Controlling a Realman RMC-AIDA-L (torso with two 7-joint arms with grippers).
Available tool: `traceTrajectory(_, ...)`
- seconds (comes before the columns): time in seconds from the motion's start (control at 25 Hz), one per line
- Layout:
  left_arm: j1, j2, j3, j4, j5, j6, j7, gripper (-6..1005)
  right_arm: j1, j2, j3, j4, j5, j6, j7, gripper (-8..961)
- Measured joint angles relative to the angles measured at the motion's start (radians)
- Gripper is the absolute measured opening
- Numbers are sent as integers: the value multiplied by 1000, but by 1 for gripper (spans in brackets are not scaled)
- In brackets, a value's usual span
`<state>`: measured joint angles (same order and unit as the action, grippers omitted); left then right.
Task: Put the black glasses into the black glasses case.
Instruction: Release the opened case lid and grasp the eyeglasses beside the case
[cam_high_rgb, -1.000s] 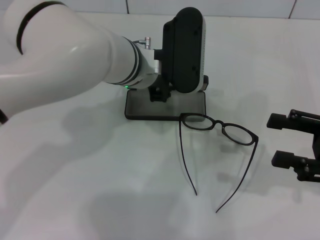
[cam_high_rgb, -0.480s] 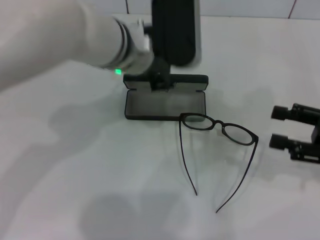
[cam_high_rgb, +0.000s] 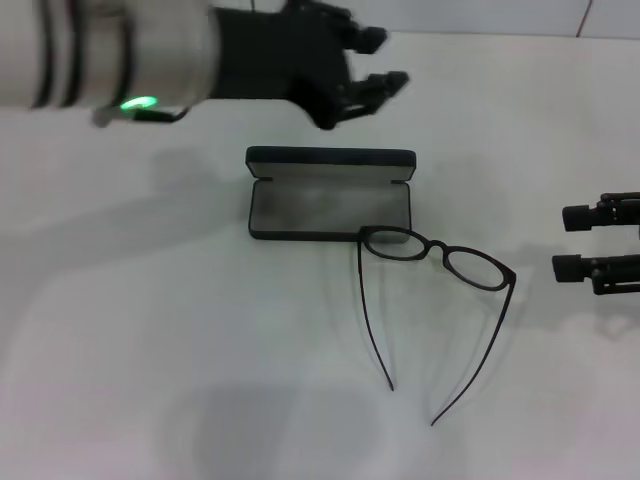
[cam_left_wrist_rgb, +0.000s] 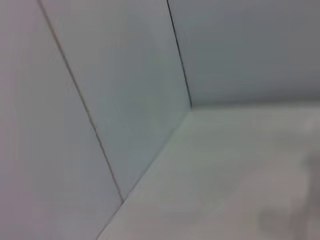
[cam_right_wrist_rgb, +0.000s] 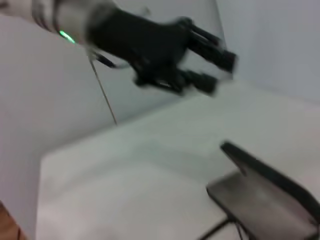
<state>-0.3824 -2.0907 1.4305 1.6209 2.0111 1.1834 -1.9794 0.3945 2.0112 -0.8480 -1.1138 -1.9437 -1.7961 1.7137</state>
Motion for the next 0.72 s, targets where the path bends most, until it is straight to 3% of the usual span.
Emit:
traceTrajectory(0.08, 96, 0, -74, -71, -182, 3, 132, 413, 19, 4, -23, -62, -50, -2, 78, 700)
traceTrajectory(0.28, 172, 1, -170, -209, -348, 69, 300, 377, 58, -1, -47, -140, -128, -4, 207, 697)
traceTrajectory(0.52, 193, 1, -302, -428, -498, 251, 465, 333, 186, -3, -89, -164, -301, -17, 373, 693)
traceTrajectory(0.72, 179, 5, -342, -544, -506, 317, 532, 312, 318, 1, -175, -123, -442, 4, 482, 693)
